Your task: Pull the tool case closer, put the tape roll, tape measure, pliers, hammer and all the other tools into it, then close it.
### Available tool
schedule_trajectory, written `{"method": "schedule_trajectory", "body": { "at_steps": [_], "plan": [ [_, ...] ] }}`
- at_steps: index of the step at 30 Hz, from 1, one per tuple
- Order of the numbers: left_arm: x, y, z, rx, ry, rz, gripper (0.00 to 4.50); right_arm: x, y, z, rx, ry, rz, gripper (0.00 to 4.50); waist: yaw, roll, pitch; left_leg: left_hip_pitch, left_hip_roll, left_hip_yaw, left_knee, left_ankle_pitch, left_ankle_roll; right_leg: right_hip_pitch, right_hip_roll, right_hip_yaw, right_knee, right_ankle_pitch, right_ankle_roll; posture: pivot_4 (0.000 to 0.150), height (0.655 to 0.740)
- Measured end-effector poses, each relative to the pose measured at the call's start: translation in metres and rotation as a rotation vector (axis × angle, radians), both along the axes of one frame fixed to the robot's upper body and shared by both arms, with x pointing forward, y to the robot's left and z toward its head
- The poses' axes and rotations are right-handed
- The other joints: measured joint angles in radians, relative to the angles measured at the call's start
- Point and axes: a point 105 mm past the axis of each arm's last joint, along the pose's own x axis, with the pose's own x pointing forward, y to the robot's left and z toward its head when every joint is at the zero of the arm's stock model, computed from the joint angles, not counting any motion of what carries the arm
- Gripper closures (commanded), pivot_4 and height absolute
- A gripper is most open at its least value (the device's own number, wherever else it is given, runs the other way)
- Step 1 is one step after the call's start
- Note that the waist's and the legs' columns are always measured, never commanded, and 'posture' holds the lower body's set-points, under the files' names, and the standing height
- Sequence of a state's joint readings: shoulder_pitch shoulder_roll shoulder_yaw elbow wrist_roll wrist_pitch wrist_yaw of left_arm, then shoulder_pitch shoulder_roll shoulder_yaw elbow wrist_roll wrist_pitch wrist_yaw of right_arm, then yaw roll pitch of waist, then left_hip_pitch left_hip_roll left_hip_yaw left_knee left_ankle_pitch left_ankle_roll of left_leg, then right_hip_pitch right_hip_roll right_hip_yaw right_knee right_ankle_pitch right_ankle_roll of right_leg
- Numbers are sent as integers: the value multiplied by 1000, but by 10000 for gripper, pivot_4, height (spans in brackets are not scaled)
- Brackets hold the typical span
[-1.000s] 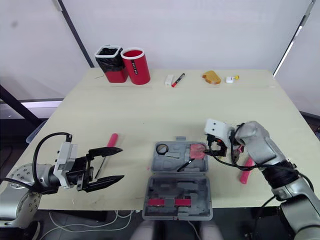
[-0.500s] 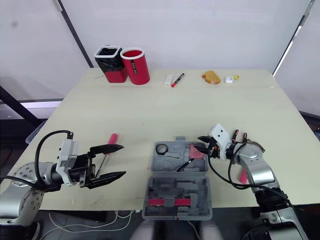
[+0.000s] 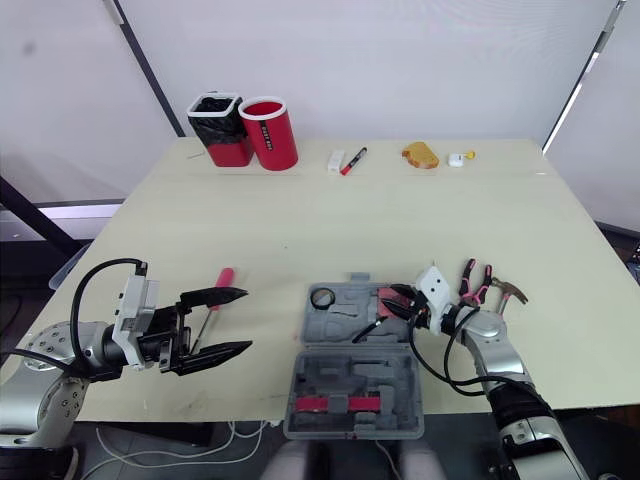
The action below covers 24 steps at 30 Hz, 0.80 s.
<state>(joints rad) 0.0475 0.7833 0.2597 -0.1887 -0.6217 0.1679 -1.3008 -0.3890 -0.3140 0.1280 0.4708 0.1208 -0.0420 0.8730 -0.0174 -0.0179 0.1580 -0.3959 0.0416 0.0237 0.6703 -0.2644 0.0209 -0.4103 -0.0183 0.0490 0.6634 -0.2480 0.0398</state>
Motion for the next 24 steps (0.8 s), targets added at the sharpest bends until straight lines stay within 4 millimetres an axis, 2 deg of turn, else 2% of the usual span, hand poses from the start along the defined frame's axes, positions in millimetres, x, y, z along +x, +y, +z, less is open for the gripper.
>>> {"method": "schedule_trajectory", "body": {
  "at_steps": [8,11,15,19,24],
  "plan": [
    [3,6,1,18,-5,43,0,2,-1,-10,-53,72,13,26992,0,-9,-9,5,0,0,0,0,0,5,0,0,0,-2,-3,1500,7400],
    [2,9,-3,16,8,76,0,3,-4,-13,-46,77,-10,26992,2,-9,-9,16,3,0,-1,0,0,14,-2,0,-2,-3,-4,1500,7400],
    [1,19,-7,-11,30,161,0,2,-8,-8,-37,51,-27,26992,6,-9,-9,15,3,0,-1,0,0,14,-4,0,-2,-3,-4,1500,7400],
    [-2,38,-10,-59,21,316,0,-6,-25,4,14,-12,-98,26992,6,-4,-5,9,2,0,-1,0,0,9,-5,-2,-2,-3,-3,1500,7400],
    [2,59,-6,-77,-42,465,0,-18,-36,42,53,-157,-112,26992,1,-3,-5,1,2,0,-1,0,0,0,-4,-2,-1,0,0,1500,7400]
  ]
}}
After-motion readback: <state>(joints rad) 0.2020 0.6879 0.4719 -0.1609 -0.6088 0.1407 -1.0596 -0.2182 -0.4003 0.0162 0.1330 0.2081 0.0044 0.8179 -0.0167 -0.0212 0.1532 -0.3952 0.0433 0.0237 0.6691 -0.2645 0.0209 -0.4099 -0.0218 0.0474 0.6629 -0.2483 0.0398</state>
